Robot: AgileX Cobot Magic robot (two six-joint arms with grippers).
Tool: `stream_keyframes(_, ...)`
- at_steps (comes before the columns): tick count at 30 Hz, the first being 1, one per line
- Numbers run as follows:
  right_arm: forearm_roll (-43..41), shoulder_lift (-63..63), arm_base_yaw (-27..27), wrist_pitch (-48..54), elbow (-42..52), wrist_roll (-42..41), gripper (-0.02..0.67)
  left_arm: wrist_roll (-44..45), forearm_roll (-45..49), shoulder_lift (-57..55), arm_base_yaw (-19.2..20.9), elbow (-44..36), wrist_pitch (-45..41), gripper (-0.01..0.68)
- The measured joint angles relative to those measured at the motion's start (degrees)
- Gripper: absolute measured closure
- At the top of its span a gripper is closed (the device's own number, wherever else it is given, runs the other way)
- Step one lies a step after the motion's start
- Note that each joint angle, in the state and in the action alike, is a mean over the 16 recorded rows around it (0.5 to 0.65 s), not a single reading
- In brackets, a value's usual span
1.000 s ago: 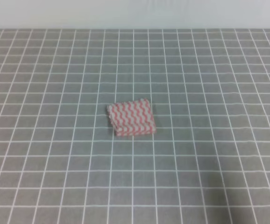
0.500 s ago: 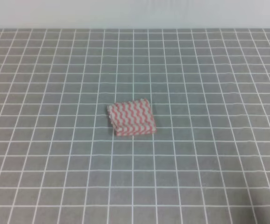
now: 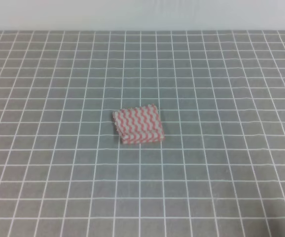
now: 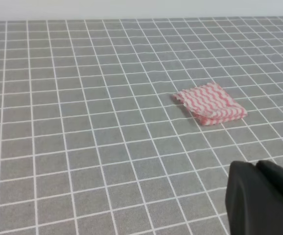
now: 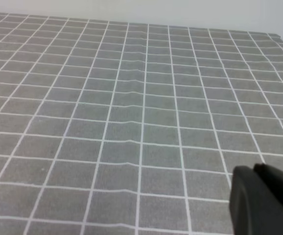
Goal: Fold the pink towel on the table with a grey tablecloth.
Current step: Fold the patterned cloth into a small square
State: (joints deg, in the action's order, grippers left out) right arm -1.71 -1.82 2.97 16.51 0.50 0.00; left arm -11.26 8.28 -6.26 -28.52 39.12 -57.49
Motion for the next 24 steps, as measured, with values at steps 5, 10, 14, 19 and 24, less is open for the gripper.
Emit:
stream_keyframes(5, 0.03, 0.11, 0.01, -0.08, -0.19, 0.00, 0.666, 0.01, -0.01, -0.06, 0.00, 0.02, -0.12, 0.673)
stream_keyframes(10, 0.03, 0.11, 0.01, -0.31, 0.00, 0.00, 0.666, 0.01, -0.01, -0.06, 0.00, 0.02, -0.12, 0.673)
stream_keyframes(14, 0.02, 0.00, 0.00, -0.37, 0.19, 0.00, 0.666, 0.01, 0.32, 0.01, 0.00, -0.05, -0.12, 0.673)
stream_keyframes(19, 0.02, -0.11, -0.01, -0.44, 0.29, 0.00, 0.666, 0.02, 0.97, 0.02, 0.38, -1.56, 3.31, 0.673)
stream_keyframes(24, 0.02, -0.17, -0.01, -0.44, 0.38, 0.00, 0.666, 0.10, 1.72, -0.01, 2.70, -6.54, 14.90, 0.674)
